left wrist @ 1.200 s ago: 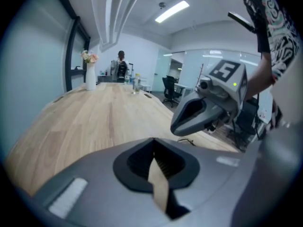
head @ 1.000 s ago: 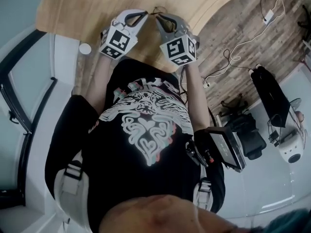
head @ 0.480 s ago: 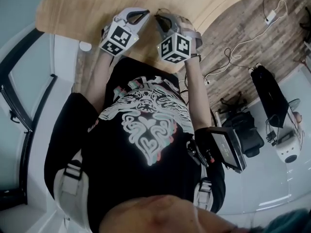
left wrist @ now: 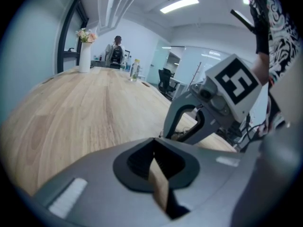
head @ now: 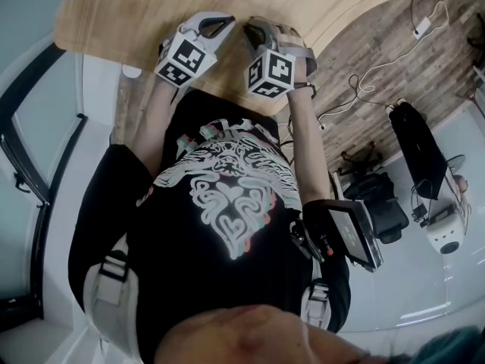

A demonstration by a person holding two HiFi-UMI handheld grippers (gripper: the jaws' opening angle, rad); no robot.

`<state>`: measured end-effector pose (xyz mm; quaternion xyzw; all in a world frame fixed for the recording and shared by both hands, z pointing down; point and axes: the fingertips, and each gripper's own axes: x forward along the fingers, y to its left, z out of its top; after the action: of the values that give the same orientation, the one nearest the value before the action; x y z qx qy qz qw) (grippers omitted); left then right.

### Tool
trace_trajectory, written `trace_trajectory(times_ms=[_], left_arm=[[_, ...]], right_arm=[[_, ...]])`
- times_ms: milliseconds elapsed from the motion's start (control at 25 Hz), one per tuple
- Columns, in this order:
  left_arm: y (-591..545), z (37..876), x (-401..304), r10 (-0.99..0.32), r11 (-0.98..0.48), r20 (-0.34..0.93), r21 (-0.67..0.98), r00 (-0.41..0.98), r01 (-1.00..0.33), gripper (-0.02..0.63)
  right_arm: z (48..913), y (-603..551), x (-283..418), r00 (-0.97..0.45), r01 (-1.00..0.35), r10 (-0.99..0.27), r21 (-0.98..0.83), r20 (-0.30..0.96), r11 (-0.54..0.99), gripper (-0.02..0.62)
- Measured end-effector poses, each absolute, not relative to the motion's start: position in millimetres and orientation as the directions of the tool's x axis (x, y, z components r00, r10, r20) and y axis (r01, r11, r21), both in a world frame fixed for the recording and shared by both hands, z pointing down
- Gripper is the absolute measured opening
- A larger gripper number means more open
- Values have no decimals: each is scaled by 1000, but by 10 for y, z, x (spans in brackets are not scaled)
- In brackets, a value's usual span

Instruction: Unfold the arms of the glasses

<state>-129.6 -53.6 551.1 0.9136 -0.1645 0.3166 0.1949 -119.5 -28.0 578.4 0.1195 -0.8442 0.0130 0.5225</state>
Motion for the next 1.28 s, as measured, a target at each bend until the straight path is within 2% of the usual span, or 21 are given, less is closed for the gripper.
trace_trajectory(times_ms=[440,760,1000,1280], left_arm=[[-556,5559,-1313,-158,-869,642,271,751,-414,-11],[-551,5646,-1289,-132,-868,655,287,744,-406,-11],[-547,5659,-1187,-111,-885,656,277,746,-375,-11],[-344,5767,-1086,-58,-928,680,234,731,-291,-11]], right_arm=[[5783,-318,-1297,-446,-202,-167,84,879,976,25],[5510,-355,-1281,-553,-299,-238,77,799,951,25],[5304,-264,-1219,-626,-281,-306,158,718,947,25],[5152,-150,-1155,-637,-299,-357,208,684,931,25]])
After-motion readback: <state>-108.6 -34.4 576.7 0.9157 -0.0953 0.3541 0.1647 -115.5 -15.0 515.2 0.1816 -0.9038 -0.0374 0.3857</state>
